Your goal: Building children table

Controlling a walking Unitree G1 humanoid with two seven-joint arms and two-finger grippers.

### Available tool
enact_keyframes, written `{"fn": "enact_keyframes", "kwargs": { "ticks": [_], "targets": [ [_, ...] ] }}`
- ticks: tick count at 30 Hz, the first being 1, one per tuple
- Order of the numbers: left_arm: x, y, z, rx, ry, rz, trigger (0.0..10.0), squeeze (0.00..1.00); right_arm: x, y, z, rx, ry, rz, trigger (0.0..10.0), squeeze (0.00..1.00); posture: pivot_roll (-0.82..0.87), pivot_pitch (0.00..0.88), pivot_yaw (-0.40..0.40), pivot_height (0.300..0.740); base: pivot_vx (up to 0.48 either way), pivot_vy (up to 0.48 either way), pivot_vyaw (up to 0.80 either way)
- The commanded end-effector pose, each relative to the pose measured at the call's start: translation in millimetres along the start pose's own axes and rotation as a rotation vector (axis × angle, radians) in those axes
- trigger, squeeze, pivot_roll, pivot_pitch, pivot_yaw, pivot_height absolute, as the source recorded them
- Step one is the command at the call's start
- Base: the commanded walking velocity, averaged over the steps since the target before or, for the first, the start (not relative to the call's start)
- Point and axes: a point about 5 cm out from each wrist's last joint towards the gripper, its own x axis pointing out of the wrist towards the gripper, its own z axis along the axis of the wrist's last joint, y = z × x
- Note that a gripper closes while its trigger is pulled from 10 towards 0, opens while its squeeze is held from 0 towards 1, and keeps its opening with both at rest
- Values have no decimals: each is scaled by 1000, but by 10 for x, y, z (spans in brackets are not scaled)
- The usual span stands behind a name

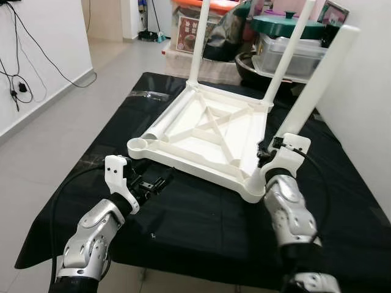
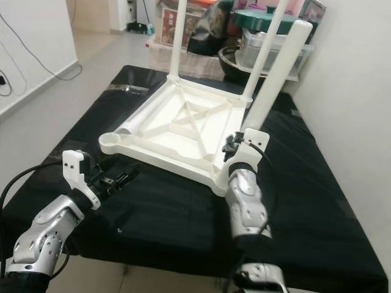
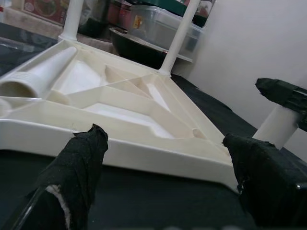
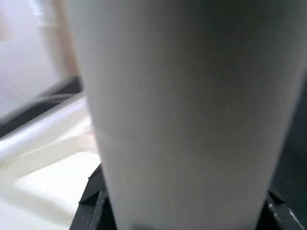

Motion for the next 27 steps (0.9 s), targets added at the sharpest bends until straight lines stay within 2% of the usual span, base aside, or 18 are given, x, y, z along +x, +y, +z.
{"fn": "enact_keyframes", "kwargs": {
  "ticks": [1, 2, 3, 4, 6, 8, 11, 12, 13, 16, 17, 18, 19, 20, 21, 24, 27],
  "targets": [
    [-11, 2, -40, -4, 18, -3, 10000, 0, -12, 357, 83, 103, -54, 305, 0, 0, 73, 0, -127, 740, 0, 0, 0],
    [-9, 1, -39, -4, 18, -5, 10000, 0, -129, 459, 50, 125, -16, 484, 0, 0, 75, 0, -125, 740, 0, 0, 0],
    [-8, 1, -38, -4, 18, -5, 10000, 0, -228, 529, 27, 148, 11, 610, 0, 0, 75, 0, -125, 740, 0, 0, 0],
    [-8, 1, -38, -4, 18, -5, 10000, 0, -228, 529, 27, 148, 11, 610, 0, 0, 75, 0, -125, 740, 0, 0, 0],
    [-8, 1, -38, -3, 19, -5, 10000, 0, -344, 597, -15, 173, 47, 748, 0, 0, 76, 0, -125, 740, 0, 0, 0],
    [-11, 4, -34, 0, 17, 0, 10000, 0, -387, 642, -88, 163, 85, 829, 0, 0, 88, 0, -132, 740, 0, 0, 0],
    [-17, 7, -31, 2, 16, 4, 10000, 0, -378, 659, -101, 163, 88, 847, 0, 0, 92, 0, -136, 740, 0, 0, 0],
    [-20, 8, -30, 3, 16, 5, 10000, 0, -331, 636, -74, 187, 67, 799, 10000, 0, 92, 0, -136, 740, 0, 0, 0],
    [-22, 9, -30, 3, 16, 6, 10000, 0, -303, 612, -57, 207, 53, 768, 10000, 0, 92, 0, -136, 740, 0, 0, 0],
    [-27, 12, -28, 4, 17, 6, 10000, 0, -305, 600, -34, 239, 59, 800, 10000, 0, 91, 0, -133, 740, 0, 0, 0],
    [-31, 13, -26, 4, 17, 6, 10000, 0, -322, 598, -33, 246, 72, 827, 10000, 518, 90, 0, -132, 740, 0, 0, 0],
    [-34, 15, -25, 4, 18, 5, 10000, 0, -299, 566, -49, 245, 85, 788, 10000, 894, 86, 0, -129, 740, 0, 0, 0],
    [-36, 16, -24, 4, 19, 4, 10000, 0, -285, 539, -60, 244, 95, 759, 10000, 1000, 86, 0, -129, 740, 0, 0, 0],
    [-36, 17, -24, 4, 20, 3, 10000, 0, -259, 494, -66, 211, 91, 693, 10000, 1000, 84, 0, -125, 740, 0, 0, 0],
    [-36, 18, -23, 4, 21, 1, 10000, 0, -240, 457, -53, 186, 72, 630, 10000, 0, 83, 0, -124, 740, 0, 0, 0],
    [-35, 19, -22, 4, 22, 0, 10000, 0, -228, 425, -31, 161, 47, 577, 10000, 0, 83, 0, -124, 740, 0, 0, 0],
    [-31, 24, -22, 4, 23, 0, 10000, 0, -160, 387, -6, 137, 33, 445, 10000, 0, 81, 0, -120, 740, 0, 0, 0]
  ]
}}
